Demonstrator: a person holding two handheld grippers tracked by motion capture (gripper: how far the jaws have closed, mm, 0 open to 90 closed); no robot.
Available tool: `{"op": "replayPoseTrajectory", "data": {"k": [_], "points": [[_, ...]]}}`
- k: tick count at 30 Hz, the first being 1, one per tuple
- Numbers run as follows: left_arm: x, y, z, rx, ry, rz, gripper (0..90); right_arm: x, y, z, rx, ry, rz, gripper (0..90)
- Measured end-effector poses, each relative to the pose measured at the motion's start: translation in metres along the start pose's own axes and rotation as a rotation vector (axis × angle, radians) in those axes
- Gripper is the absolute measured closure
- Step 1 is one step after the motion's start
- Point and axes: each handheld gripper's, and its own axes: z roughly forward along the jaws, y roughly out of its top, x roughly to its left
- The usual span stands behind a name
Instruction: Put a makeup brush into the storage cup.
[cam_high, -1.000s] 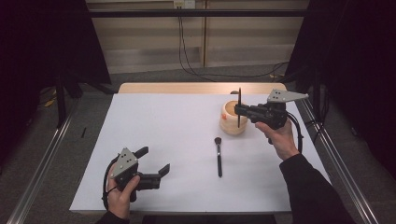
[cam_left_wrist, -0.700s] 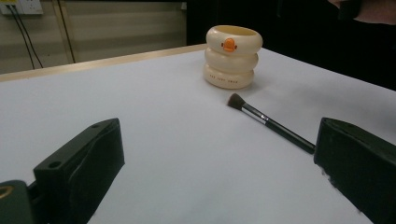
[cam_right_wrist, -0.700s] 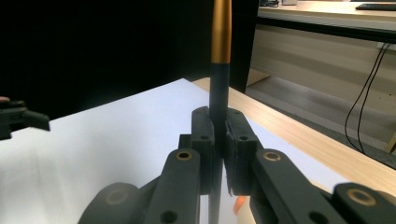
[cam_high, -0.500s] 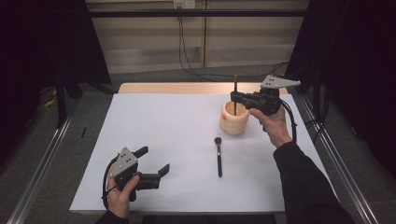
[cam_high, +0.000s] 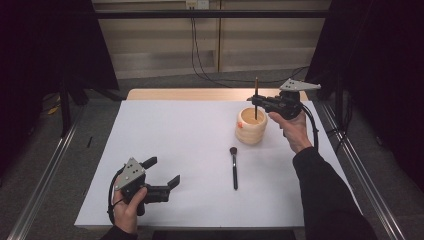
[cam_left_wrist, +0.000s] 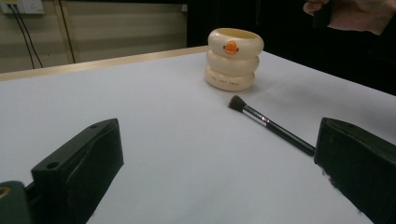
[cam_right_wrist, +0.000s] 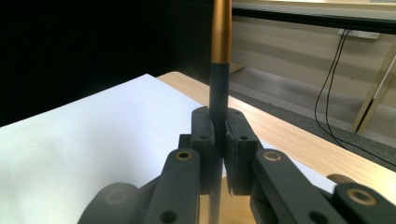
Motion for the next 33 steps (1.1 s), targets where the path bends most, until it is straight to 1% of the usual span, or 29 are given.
{"op": "replayPoseTrajectory", "data": {"k": [3,4,5,6,8,11,12,13,14,16,17,19,23,27,30,31,32,33], "points": [[0.001,0.000,0.000,-0.003,0.002,-0.006,1.3,-0.002,-0.003,0.000,0.004,-0.004,0.008,83.8],[0.001,0.000,-0.001,-0.005,0.002,-0.005,1.4,-0.003,-0.003,0.001,0.003,-0.012,0.004,83.8],[0.001,0.000,-0.001,-0.004,-0.005,-0.006,1.3,-0.003,-0.004,0.001,0.002,-0.010,0.007,83.9],[0.001,0.001,-0.001,-0.006,-0.013,-0.002,1.1,-0.003,-0.005,0.001,0.002,-0.014,0.008,83.9],[0.000,0.001,-0.001,-0.001,-0.005,0.011,1.2,-0.004,-0.006,0.002,0.003,-0.016,0.010,83.9],[0.000,0.001,-0.001,-0.002,-0.012,0.008,1.1,-0.003,-0.009,0.004,0.011,-0.015,0.010,83.9],[0.000,0.001,-0.001,-0.010,-0.017,-0.003,1.1,-0.004,-0.010,0.005,0.013,-0.015,0.008,83.9],[0.001,0.001,-0.001,-0.011,-0.019,-0.001,1.1,-0.004,-0.011,0.007,0.018,-0.015,0.013,83.8],[0.001,0.001,-0.001,-0.009,-0.009,0.003,1.1,-0.004,-0.012,0.007,0.025,-0.018,0.011,83.9],[0.000,0.002,-0.001,-0.004,-0.003,0.006,1.1,-0.004,-0.014,0.009,0.023,-0.021,0.011,83.8],[0.000,0.002,-0.001,-0.002,-0.003,0.014,1.1,-0.005,-0.015,0.009,0.021,-0.025,0.014,83.9],[0.001,0.002,-0.001,-0.005,-0.010,0.011,1.0,-0.007,-0.018,0.009,0.022,-0.030,0.019,83.8],[0.001,0.002,-0.001,0.000,-0.003,0.012,1.0,-0.007,-0.024,0.010,0.031,-0.036,0.025,83.8],[0.001,0.002,-0.001,-0.003,-0.009,0.013,1.0,-0.008,-0.030,0.010,0.040,-0.043,0.037,83.8],[0.002,0.002,-0.001,-0.002,-0.006,0.017,1.0,-0.009,-0.033,0.010,0.043,-0.044,0.030,83.8],[0.003,0.002,-0.001,0.000,-0.006,0.016,1.1,-0.009,-0.034,0.010,0.043,-0.044,0.036,83.8],[0.002,0.002,-0.001,-0.007,-0.007,0.004,1.1,-0.009,-0.035,0.010,0.041,-0.043,0.041,83.8],[0.003,0.002,-0.002,-0.010,-0.005,0.004,1.3,-0.009,-0.036,0.011,0.041,-0.047,0.043,83.8]]}}
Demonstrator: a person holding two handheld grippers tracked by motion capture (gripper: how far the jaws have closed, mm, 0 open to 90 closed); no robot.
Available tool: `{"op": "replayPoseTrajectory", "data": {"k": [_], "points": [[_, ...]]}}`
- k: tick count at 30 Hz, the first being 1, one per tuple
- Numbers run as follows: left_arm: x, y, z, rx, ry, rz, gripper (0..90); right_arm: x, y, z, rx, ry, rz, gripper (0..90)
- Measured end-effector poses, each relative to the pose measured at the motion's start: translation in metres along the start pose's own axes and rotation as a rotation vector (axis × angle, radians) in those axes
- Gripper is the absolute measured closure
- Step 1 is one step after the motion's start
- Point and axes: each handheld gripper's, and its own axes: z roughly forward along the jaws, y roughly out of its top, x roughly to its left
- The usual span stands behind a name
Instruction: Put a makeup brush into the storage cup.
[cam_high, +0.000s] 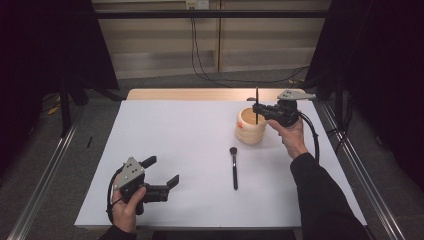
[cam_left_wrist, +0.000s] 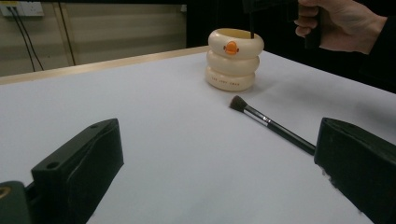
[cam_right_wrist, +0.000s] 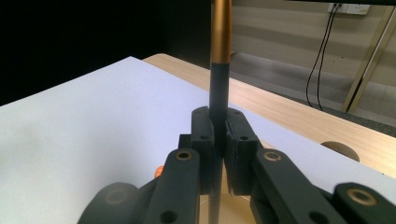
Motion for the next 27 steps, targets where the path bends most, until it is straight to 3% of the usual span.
{"op": "replayPoseTrajectory", "data": {"k": [7,27], "points": [[0.001,0.000,0.000,0.003,0.012,-0.005,1.3,-0.002,-0.010,0.003,0.010,-0.001,0.012,83.7],[0.002,0.000,-0.001,0.000,0.005,-0.004,1.5,-0.003,-0.018,0.007,0.015,0.000,0.042,81.8]]}}
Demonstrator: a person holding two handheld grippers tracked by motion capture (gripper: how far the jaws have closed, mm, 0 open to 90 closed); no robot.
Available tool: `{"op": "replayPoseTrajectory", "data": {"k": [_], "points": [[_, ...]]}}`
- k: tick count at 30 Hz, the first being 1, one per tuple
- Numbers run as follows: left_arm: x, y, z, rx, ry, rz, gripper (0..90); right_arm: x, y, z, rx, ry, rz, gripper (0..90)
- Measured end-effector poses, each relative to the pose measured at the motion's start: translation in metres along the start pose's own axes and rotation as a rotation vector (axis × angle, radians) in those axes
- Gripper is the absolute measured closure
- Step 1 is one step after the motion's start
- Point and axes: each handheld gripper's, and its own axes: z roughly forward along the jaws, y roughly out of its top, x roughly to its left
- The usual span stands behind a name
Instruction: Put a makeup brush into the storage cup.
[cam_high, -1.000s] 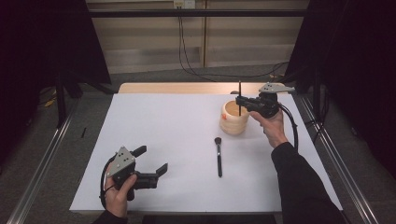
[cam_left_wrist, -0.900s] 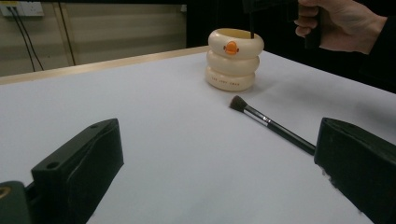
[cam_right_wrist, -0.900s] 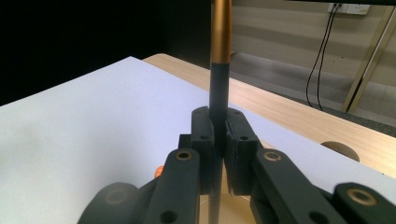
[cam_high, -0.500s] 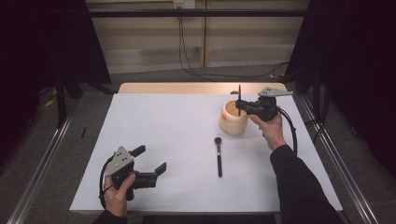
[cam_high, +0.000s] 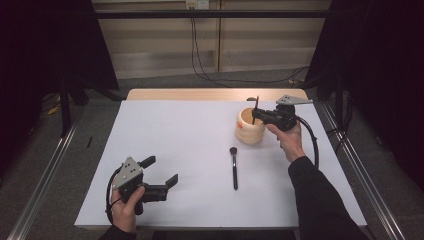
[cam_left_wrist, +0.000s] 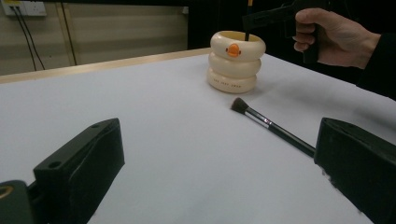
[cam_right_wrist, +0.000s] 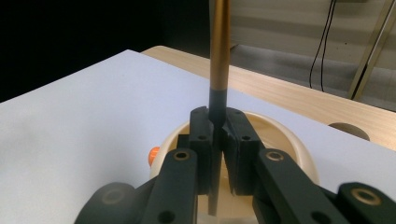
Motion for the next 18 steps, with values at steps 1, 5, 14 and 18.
{"op": "replayPoseTrajectory", "data": {"k": [1,5,14,18], "points": [[0.0000,0.0000,0.0000,0.000,0.000,0.000,1.5,-0.0001,-0.0002,0.0000,0.004,-0.002,-0.005,80.6],[0.0000,0.0000,0.0000,0.001,0.004,0.000,1.5,-0.0016,0.0004,-0.0016,-0.005,-0.007,-0.004,76.1],[0.0001,-0.0001,0.0001,0.001,-0.002,0.002,1.5,-0.0022,0.0027,-0.0038,-0.014,-0.025,0.008,51.2],[-0.0003,-0.0001,-0.0001,-0.003,-0.003,-0.001,1.6,-0.0018,0.0036,-0.0051,-0.017,-0.026,0.015,31.0]]}}
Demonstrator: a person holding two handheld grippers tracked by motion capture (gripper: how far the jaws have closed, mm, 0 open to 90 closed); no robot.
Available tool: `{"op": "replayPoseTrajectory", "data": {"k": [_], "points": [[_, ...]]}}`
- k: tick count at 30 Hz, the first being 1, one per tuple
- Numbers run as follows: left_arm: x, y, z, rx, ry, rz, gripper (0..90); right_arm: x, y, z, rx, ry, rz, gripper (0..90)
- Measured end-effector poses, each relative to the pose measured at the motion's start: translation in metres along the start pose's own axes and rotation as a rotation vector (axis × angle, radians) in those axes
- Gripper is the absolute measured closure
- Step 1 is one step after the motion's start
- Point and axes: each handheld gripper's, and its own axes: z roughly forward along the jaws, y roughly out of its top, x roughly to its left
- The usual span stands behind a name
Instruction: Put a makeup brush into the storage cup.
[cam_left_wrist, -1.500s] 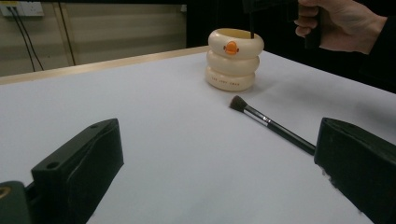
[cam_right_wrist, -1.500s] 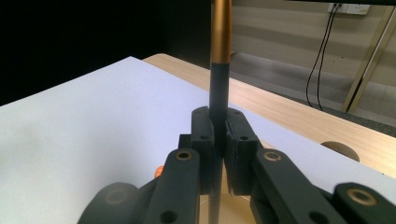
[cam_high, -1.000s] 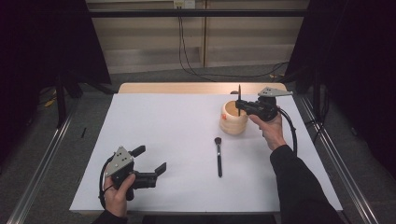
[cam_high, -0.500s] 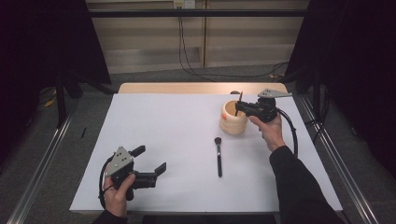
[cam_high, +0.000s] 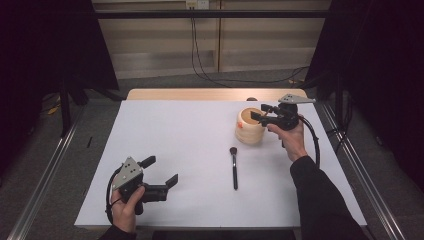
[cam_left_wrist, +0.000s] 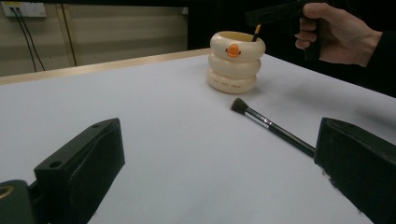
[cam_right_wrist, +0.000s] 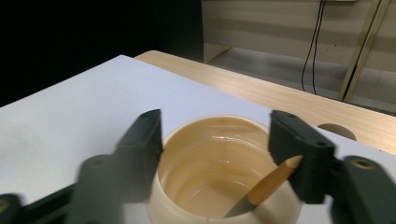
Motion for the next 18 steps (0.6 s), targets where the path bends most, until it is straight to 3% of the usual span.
{"op": "replayPoseTrajectory", "data": {"k": [2,4,8,18], "points": [[0.0002,0.0002,-0.0004,0.000,-0.001,0.008,1.5,0.0013,0.0002,-0.0010,-0.002,-0.004,-0.016,25.7],[0.0003,0.0002,-0.0003,0.000,-0.001,0.008,1.6,0.0029,0.0010,-0.0013,-0.008,-0.023,-0.018,13.3],[0.0005,0.0002,-0.0005,-0.005,-0.008,0.007,1.6,0.0040,0.0026,-0.0018,-0.019,-0.030,-0.014,3.0],[0.0006,0.0001,-0.0003,-0.001,-0.002,0.007,1.6,0.0028,0.0043,-0.0072,-0.031,-0.025,-0.020,0.9]]}}
